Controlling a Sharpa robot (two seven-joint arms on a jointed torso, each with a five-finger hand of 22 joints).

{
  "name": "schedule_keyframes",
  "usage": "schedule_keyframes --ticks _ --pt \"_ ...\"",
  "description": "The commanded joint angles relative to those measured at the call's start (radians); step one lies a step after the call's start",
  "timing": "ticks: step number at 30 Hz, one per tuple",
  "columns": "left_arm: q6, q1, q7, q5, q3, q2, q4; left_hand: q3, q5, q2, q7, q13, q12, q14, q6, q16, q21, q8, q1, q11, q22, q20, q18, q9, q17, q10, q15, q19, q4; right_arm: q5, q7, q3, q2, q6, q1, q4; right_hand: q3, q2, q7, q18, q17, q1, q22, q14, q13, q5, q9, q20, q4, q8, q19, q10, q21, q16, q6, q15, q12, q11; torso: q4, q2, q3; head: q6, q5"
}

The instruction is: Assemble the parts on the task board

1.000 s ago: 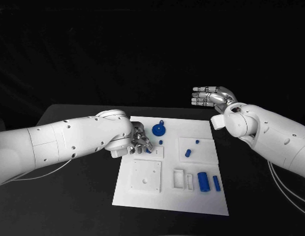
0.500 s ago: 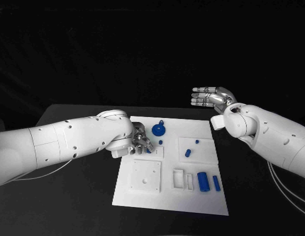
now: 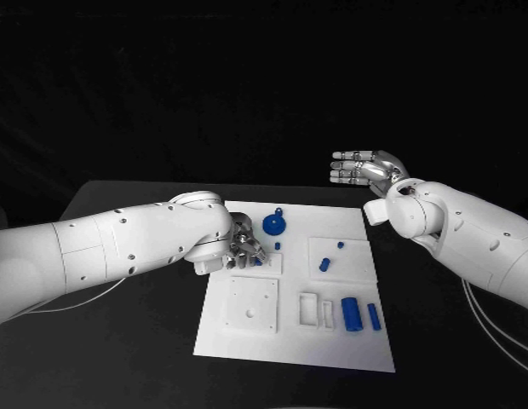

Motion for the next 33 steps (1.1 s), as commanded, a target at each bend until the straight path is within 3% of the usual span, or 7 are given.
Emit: schedule_keyframes --ticks 1,2,10,13,17,27,33 --pt "-0.001 -0.003 0.006 0.013 -0.001 0.003 -0.001 -0.025 -0.038 -0.02 -0.153 -0.004 -0.007 -0.001 0.186 -0.01 -0.003 -0.007 0.004 -0.035 0.016 0.01 0.016 -0.001 -0.01 0.016 -0.007 0.0 0.012 -0.007 0.009 0.0 0.001 0.018 -0.001 0.0 0.008 -0.008 0.0 -0.019 -0.001 -0.006 -0.001 -0.004 -0.001 0.002 -0.001 0.0 0.001 -0.003 -0.004 -0.009 -0.001 -0.006 0.0 -0.001 -0.004 0.0 0.0009 0.0 0.0 -0.001 0.0" --pt "-0.007 -0.003 0.006 0.014 -0.001 0.003 -0.002 -0.047 -0.077 -0.035 -0.154 -0.005 -0.01 -0.002 0.183 -0.013 -0.005 -0.007 0.0 -0.036 0.016 0.011 0.017 -0.001 -0.015 0.016 -0.007 0.0 0.031 -0.007 0.01 0.0 0.001 0.018 -0.002 0.0 0.008 -0.008 0.0 -0.019 -0.001 -0.006 -0.001 -0.004 -0.001 0.002 -0.001 0.0 0.001 -0.003 -0.004 -0.009 -0.001 -0.006 0.0 -0.001 -0.004 0.0 0.001 0.0 -0.0001 -0.001 -0.001" --pt "-0.026 -0.003 0.006 0.013 -0.001 -0.003 -0.005 -0.12 -0.167 -0.102 -0.154 -0.008 -0.015 -0.002 0.173 -0.021 -0.014 -0.007 0.004 -0.037 0.016 0.006 0.015 -0.008 -0.024 0.016 -0.011 0.004 0.113 -0.007 0.011 0.0 0.0 0.016 -0.004 -0.001 0.008 -0.008 0.0 -0.019 -0.001 -0.006 -0.001 -0.004 -0.001 0.002 -0.001 0.0 0.001 -0.003 -0.004 -0.009 -0.001 -0.006 0.0 -0.001 -0.004 0.0 0.0005 0.0 -0.0009 0.0 -0.001" --pt "-0.028 -0.003 0.006 0.012 -0.001 -0.007 -0.005 -0.1 -0.198 -0.155 -0.155 -0.009 -0.015 -0.002 0.176 -0.022 -0.018 -0.001 0.022 -0.037 0.016 0.0 0.008 -0.01 -0.023 0.017 -0.012 0.005 0.18 -0.007 0.011 0.0 0.0 0.015 -0.005 -0.001 0.007 -0.008 0.001 -0.019 -0.001 -0.007 -0.001 -0.006 -0.001 0.003 -0.002 0.0 0.001 -0.004 -0.005 -0.01 -0.001 -0.006 -0.004 0.0 -0.004 0.0 0.0005 0.0 -0.0014 0.001 -0.002" --pt "-0.03 -0.003 0.006 0.012 -0.001 -0.012 -0.003 -0.071 -0.22 -0.2 -0.154 -0.009 -0.014 -0.001 0.18 -0.022 -0.021 0.001 0.034 -0.037 0.017 -0.001 0.006 -0.01 -0.02 0.017 -0.012 0.006 0.237 -0.007 0.011 0.0 -0.001 0.014 -0.006 0.0 0.007 -0.008 0.001 -0.019 -0.001 -0.007 -0.001 -0.006 -0.001 0.003 -0.002 0.0 0.001 -0.004 -0.005 -0.01 -0.001 -0.006 -0.004 0.0 -0.004 0.0 0.0004 -0.001 -0.0017 0.001 -0.003" --pt "-0.041 -0.003 0.006 0.015 0.0 -0.023 0.007 -0.053 -0.27 -0.244 -0.153 -0.011 -0.013 -0.002 0.187 -0.023 -0.022 0.002 0.044 -0.037 0.017 -0.004 0.004 -0.007 -0.02 0.017 -0.013 0.007 0.31 -0.007 0.013 0.0 -0.003 0.011 -0.009 0.001 0.005 -0.009 0.002 -0.019 -0.002 -0.007 -0.001 -0.008 -0.001 0.003 -0.002 0.001 0.002 -0.004 -0.006 -0.012 -0.001 -0.006 -0.007 0.0 -0.004 0.0 0.0 0.0 -0.0024 0.004 -0.002" --pt "-0.03 0.005 0.004 0.08 0.008 -0.042 0.017 -0.053 -0.279 -0.257 -0.151 -0.013 -0.017 -0.002 0.182 -0.025 -0.019 -0.005 0.032 -0.039 0.018 -0.008 0.001 -0.018 -0.021 0.016 -0.015 0.008 0.349 -0.007 0.014 0.0 -0.004 0.009 -0.012 -0.001 0.004 -0.008 0.001 -0.019 -0.002 -0.007 -0.001 -0.009 -0.001 0.003 -0.002 0.001 0.004 -0.004 -0.007 -0.014 -0.002 -0.006 -0.008 0.001 -0.004 0.0 -0.0007 0.0 -0.0021 0.018 0.0"
